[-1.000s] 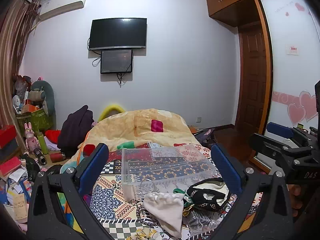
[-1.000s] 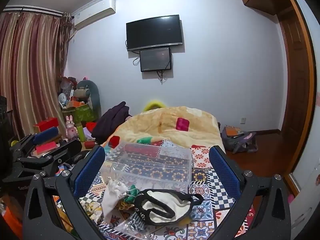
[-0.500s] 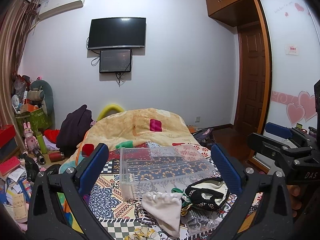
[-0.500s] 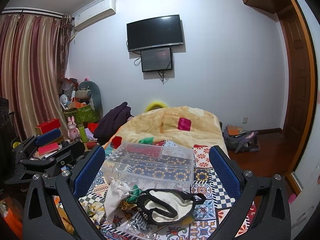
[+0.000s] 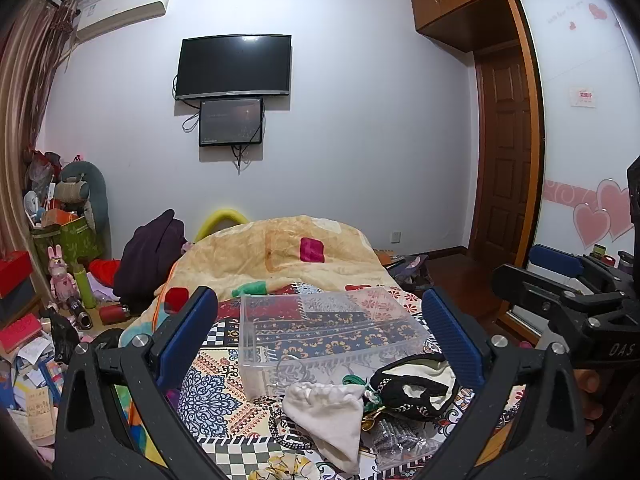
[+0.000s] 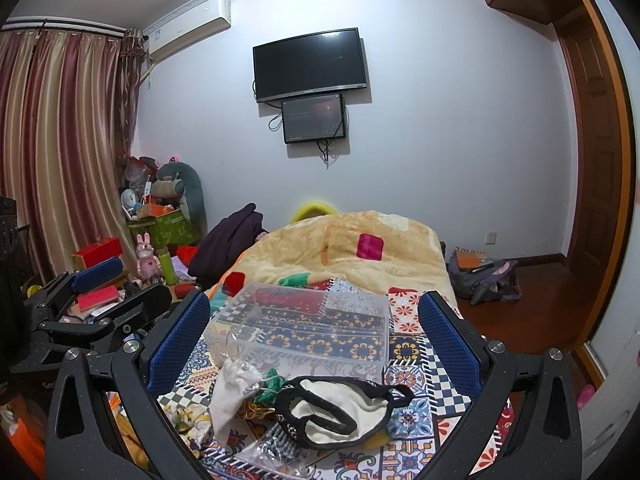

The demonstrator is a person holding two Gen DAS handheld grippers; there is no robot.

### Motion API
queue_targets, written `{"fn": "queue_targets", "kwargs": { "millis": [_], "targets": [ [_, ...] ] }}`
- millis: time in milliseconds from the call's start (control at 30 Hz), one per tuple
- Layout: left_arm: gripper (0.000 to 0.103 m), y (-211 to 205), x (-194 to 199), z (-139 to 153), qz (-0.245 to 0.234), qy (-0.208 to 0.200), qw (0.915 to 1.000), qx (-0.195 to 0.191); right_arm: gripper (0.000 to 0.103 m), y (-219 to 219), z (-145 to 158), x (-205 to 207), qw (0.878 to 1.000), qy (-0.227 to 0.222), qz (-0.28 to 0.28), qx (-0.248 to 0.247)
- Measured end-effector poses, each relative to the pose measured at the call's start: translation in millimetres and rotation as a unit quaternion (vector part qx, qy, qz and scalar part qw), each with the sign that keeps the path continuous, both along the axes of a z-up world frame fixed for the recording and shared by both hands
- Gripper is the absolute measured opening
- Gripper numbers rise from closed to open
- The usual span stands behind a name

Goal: Organize soft objects

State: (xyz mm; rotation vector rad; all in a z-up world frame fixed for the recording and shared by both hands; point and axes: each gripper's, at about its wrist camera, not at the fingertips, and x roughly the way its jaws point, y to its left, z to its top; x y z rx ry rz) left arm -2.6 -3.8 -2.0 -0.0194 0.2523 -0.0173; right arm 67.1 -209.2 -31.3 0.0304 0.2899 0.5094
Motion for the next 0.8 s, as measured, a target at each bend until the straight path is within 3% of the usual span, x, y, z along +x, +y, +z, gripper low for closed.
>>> {"fn": "queue_targets", "kwargs": {
  "millis": [800],
  "targets": [
    [0.103, 1.3, -0.4, 0.9, 0.000, 0.000, 1.0000, 0.000, 0.103, -1.1, -1.9, 0.8, 1.000, 0.001, 0.000, 0.002]
  ]
}}
